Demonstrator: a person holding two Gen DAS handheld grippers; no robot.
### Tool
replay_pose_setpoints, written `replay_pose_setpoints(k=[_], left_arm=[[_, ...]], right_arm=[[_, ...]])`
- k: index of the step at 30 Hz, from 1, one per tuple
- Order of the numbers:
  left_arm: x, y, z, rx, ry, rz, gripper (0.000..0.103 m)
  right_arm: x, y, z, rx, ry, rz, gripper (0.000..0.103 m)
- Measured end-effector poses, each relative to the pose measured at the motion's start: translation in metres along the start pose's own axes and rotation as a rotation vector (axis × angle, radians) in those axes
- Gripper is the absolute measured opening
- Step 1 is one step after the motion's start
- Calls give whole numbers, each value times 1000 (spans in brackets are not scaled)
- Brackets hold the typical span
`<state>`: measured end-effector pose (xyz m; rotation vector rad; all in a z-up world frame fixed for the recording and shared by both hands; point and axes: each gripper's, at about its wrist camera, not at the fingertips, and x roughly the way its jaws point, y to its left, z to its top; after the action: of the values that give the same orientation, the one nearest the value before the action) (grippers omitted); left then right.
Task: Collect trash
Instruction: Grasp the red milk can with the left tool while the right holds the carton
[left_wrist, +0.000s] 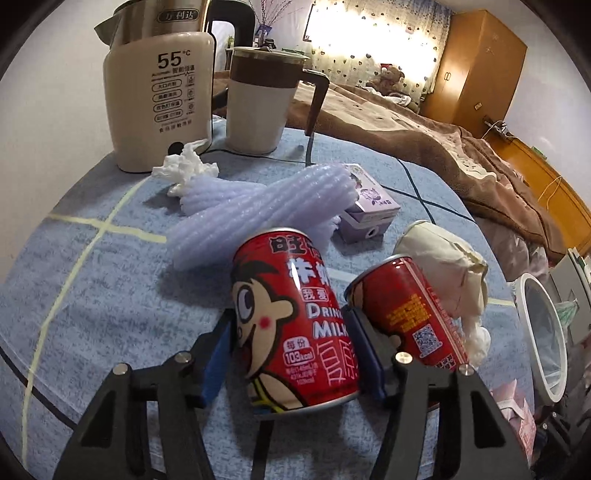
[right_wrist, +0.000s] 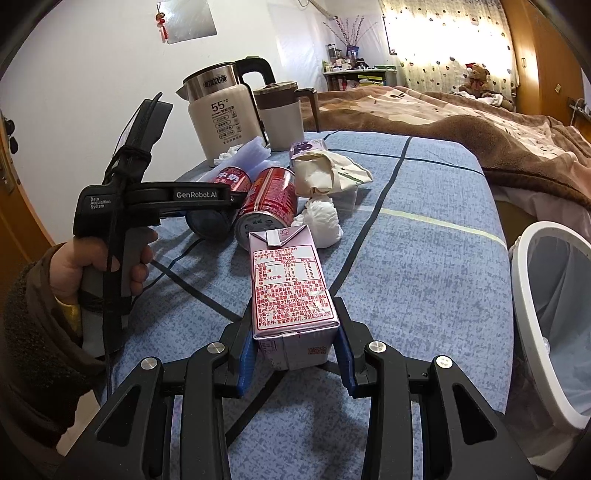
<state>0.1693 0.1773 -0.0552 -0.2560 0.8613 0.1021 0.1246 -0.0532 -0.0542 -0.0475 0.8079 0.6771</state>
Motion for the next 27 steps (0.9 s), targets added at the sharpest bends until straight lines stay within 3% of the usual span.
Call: replay_pose_setpoints(k=[12, 20, 22, 27], left_arm=[[-16, 2, -14, -5, -19, -38, 59], [-26, -7, -34, 42, -10, -55, 59], [-26, -3, -32, 11, -13, -68, 59], [-26, -1, -23, 0, -35, -75, 66]], right_arm=[[-7, -6, -1, 30, -32, -13, 38], [-14, -9, -5, 49, -49, -15, 38], [-15, -10, -6, 53, -47, -13, 38], [-16, -11, -6, 55, -49, -17, 38]])
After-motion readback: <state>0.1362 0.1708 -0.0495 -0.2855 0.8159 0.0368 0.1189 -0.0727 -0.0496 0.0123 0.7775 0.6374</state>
